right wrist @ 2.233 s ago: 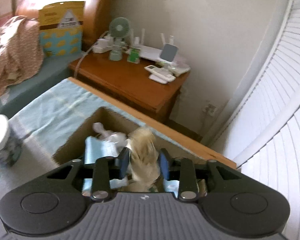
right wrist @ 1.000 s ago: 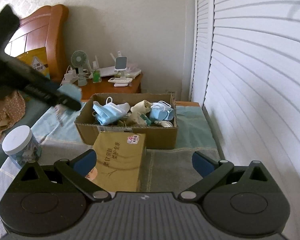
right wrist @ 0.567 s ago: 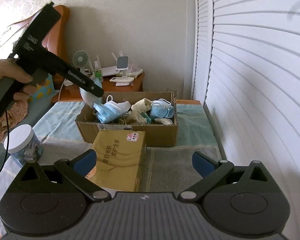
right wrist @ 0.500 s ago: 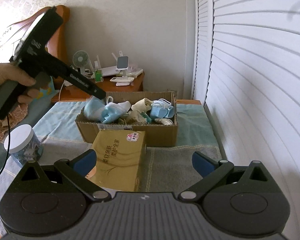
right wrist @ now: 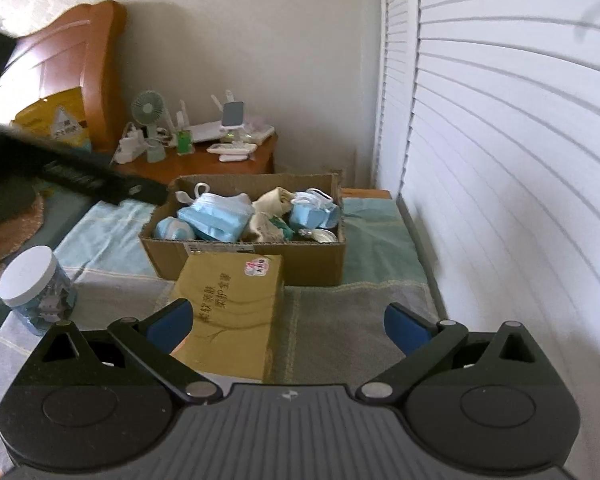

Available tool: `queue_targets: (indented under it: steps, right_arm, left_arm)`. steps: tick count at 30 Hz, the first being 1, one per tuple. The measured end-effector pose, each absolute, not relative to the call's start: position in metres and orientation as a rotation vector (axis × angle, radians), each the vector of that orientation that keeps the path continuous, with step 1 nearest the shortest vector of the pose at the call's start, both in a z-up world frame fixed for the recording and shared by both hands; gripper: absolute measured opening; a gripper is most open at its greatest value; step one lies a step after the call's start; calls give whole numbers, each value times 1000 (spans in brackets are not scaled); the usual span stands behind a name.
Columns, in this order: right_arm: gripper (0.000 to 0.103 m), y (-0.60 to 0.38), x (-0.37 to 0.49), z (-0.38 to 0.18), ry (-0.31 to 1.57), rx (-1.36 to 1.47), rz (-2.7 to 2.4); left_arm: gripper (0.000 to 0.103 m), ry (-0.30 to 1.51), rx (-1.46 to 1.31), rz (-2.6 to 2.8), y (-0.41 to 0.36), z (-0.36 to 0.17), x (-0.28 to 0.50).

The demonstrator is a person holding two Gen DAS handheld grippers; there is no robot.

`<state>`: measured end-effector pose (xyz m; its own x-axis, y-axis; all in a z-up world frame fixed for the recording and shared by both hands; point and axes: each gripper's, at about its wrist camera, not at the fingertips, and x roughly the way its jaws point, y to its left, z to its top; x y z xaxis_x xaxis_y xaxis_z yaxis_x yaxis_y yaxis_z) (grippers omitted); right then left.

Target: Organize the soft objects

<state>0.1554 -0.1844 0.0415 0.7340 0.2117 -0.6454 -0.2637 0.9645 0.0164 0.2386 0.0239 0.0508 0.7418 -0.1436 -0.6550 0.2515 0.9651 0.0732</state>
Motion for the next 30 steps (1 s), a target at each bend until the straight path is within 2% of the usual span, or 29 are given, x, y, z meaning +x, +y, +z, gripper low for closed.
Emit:
queue_targets:
  steps: [4, 10, 13, 30]
  right_arm:
    - [103, -183, 160, 44, 743, -70, 218]
    - [103, -175, 158, 49, 787, -77, 178]
    - [103, -171, 153, 57, 786, -90, 163]
    - [103, -177, 131, 75, 752, -68, 133]
  left_arm:
    - [102, 639, 163, -145, 22, 47, 202]
    - [102, 690, 132, -23, 15, 46, 167]
    - [102, 733, 94, -11, 12, 50, 157]
    - [102, 718, 58, 18, 0, 64, 134]
